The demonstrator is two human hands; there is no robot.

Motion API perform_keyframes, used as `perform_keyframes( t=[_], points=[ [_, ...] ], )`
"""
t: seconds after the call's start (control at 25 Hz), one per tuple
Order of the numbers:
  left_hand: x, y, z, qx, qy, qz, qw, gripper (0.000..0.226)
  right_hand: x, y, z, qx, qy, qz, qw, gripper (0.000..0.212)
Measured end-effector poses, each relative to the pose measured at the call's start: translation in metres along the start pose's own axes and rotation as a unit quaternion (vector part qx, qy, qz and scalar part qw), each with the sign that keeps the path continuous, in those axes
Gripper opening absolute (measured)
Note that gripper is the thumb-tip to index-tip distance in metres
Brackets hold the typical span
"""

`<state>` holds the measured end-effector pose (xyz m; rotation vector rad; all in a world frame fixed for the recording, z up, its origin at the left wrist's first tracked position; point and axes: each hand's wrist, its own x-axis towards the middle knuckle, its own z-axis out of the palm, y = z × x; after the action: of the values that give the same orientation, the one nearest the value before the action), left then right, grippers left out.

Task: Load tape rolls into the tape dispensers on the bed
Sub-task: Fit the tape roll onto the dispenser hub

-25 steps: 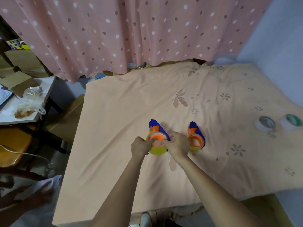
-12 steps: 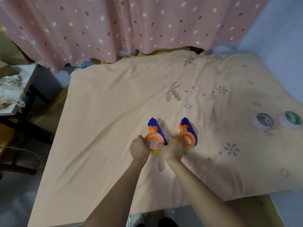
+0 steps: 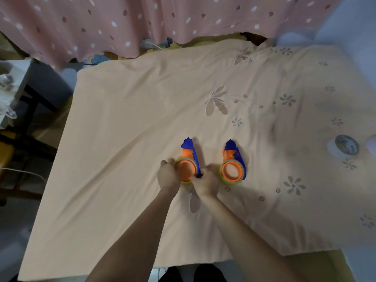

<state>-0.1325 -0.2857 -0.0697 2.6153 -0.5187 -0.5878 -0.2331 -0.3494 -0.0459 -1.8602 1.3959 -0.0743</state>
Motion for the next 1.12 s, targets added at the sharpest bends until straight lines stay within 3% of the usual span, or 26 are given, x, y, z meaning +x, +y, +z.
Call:
perform_keyframes(
  t=[0.24, 0.8, 1.12],
  points=[
    [0.008, -0.010, 0.009, 0.002, -0.001, -0.014, 1.000, 0.019, 0.002, 0.010, 0.003, 0.065, -0.021, -0.002, 0.998, 0.015],
    [0.003, -0.018, 0.011, -0.032, 0.002, -0.028, 0.999, 0.018, -0.003, 0.016, 0.012, 0.063, -0.014, 0.006, 0.998, 0.017],
    [0.010, -0.028, 0.019, -0.053, -0.022, -0.043, 0.997, 0.040, -0.016, 0.018, 0.016, 0.089, 0.007, 0.036, 0.995, 0.020]
  ],
)
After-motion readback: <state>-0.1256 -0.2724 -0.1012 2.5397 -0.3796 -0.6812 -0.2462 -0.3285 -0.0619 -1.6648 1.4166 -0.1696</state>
